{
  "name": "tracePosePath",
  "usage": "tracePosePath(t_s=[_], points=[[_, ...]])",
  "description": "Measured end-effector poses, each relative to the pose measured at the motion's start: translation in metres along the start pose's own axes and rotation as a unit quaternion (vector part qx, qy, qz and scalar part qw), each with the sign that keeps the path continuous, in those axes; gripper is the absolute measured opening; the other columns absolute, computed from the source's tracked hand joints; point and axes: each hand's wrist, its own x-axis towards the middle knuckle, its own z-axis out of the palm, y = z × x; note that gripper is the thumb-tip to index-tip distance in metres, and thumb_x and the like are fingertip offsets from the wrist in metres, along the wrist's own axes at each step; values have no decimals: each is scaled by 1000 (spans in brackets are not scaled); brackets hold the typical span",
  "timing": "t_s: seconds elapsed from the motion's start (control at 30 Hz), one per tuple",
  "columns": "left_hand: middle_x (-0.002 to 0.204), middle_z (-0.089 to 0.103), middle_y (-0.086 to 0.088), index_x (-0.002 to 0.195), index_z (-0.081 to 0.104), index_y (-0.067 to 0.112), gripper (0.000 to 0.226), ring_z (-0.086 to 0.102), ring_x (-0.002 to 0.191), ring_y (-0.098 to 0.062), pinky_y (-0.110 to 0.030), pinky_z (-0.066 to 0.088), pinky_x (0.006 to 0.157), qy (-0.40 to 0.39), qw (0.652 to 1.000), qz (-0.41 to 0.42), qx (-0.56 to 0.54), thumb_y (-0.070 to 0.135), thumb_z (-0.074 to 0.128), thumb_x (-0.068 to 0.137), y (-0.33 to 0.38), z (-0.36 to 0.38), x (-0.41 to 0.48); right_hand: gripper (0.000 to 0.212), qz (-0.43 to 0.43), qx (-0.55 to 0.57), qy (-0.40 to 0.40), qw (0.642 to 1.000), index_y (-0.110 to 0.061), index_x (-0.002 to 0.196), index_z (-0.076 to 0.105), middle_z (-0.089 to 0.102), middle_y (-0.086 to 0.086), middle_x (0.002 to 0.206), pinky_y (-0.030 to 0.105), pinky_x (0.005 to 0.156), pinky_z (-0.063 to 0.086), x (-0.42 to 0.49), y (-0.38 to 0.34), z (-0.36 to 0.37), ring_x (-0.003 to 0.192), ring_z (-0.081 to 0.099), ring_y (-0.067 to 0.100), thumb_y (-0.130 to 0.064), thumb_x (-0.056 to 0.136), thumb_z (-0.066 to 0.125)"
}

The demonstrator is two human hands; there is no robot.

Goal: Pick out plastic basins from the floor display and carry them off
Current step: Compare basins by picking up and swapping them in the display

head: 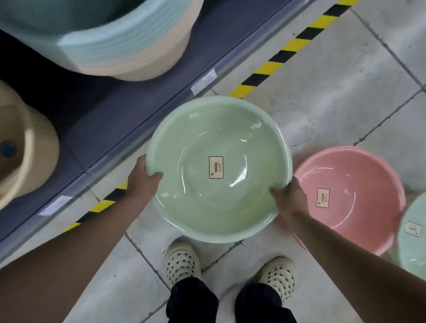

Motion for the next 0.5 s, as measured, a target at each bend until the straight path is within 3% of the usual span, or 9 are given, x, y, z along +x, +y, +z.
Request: tracePosePath(t_s=[0.17,0.3,0.4,0.5], points=[[116,62,-5,134,48,14,50,56,99,-26,-30,40,81,-4,1000,6,28,9,63,87,-25,35,37,54,4,-7,-11,1000,-16,141,44,64,10,124,29,81,39,45,30,38,112,59,34,-19,90,62],[125,62,-12,138,47,14,54,58,111,-33,-32,42,85,-5,999,-9,32,8,63,86,-39,55,59,52,12,21,-19,1000,-17,139,46,65,9,122,29,84,43,67,49,65,105,61,29,-16,90,62],[121,64,-15,133,50,11,49,59,109,-35,-35,45,85,1,997,-6,71,12,66,86,-41,62,65,57,22,33,-25,999,-16,139,44,64,8,122,36,89,49,81,58,71,106,61,30,-18,87,66],[110,66,-12,122,53,9,39,61,98,-34,-34,46,79,16,995,19,94,11,64,85,-28,61,56,61,18,41,-43,998,-22,141,44,63,3,113,30,78,48,85,55,57,97,61,27,-15,85,68]])
